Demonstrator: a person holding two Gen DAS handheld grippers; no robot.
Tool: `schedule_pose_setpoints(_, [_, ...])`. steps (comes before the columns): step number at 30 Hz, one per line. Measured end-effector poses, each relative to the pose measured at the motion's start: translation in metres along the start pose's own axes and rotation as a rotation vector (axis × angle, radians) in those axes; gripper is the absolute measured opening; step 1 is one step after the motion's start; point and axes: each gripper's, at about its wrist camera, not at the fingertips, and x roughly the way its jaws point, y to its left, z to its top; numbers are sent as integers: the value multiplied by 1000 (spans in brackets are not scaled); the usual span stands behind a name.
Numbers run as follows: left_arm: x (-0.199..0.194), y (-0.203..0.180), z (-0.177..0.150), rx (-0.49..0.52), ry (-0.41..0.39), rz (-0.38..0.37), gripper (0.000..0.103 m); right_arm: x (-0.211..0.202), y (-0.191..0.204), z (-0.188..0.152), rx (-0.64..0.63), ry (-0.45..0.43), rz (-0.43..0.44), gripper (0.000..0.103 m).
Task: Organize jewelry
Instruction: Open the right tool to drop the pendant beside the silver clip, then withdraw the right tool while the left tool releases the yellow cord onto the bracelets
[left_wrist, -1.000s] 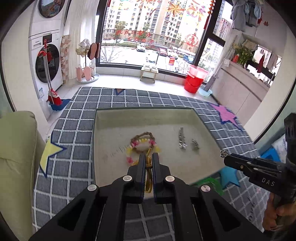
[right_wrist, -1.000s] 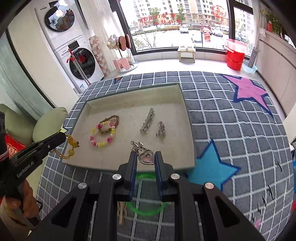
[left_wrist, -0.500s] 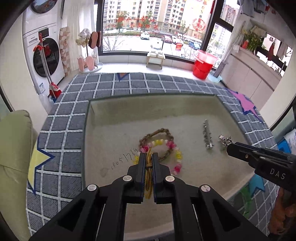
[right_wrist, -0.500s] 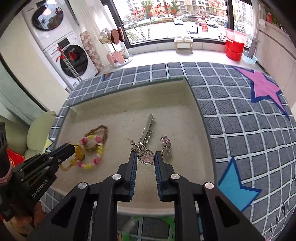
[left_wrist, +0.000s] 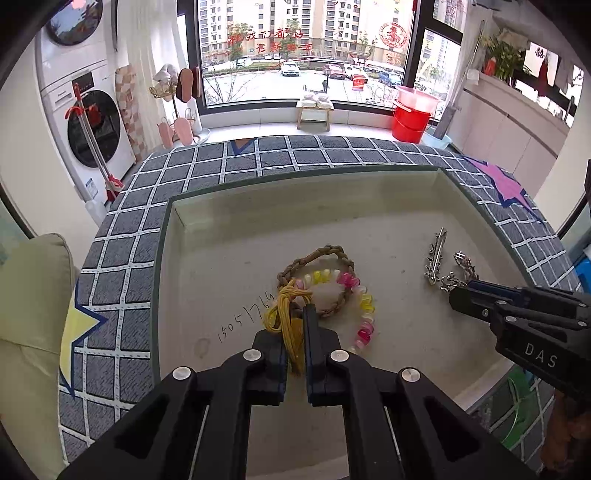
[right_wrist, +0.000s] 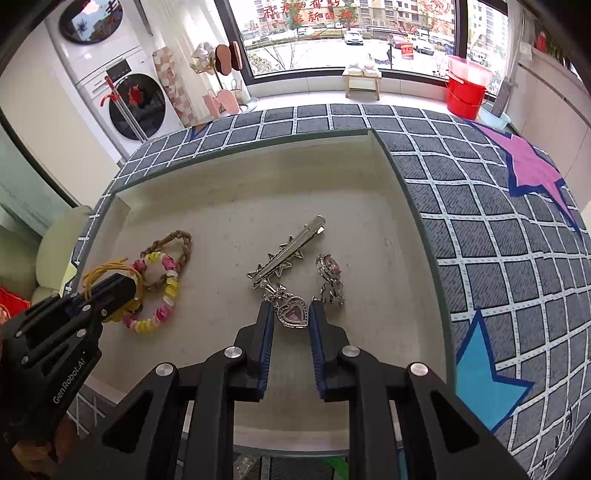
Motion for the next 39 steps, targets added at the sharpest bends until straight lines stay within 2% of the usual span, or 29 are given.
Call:
schedule_pose_setpoints(5, [-2, -3, -2, -2, 3, -3, 20, -2, -2, 0, 3, 8, 11, 25])
schedule_pose_setpoints(6, [-3, -3, -2, -5, 2, -4, 20, -2, -2, 0, 6, 9, 19, 33])
schedule_pose_setpoints(7, [-3, -3, -1, -7, 1, -6, 20, -2, -3, 0, 10, 11, 32, 46])
schedule_pose_setpoints(9, [-5, -3, -2, -11, 1, -8, 20, -3, -3, 0, 14, 6, 29, 56])
schedule_pose_setpoints(12, [-8, -4, -1, -9, -6, -7, 20, -7, -4, 0, 19, -2, 49, 57])
schedule_pose_setpoints(14, [-10, -3, -1, -5, -13, 0, 20, -13, -5, 0, 34, -12, 67, 60])
schedule_pose_setpoints(16, [-13, -4, -2, -4, -18, 4, 20, -20, -7, 1, 49, -33, 75, 69])
schedule_pose_setpoints(25, [-17, -3, 0, -6, -29, 25, 21, -48, -16, -1, 82, -86, 89, 77])
schedule_pose_setpoints(39, [-33, -10, 6, 15, -59, 55, 21, -73, -32, -11, 123, -120, 92, 78])
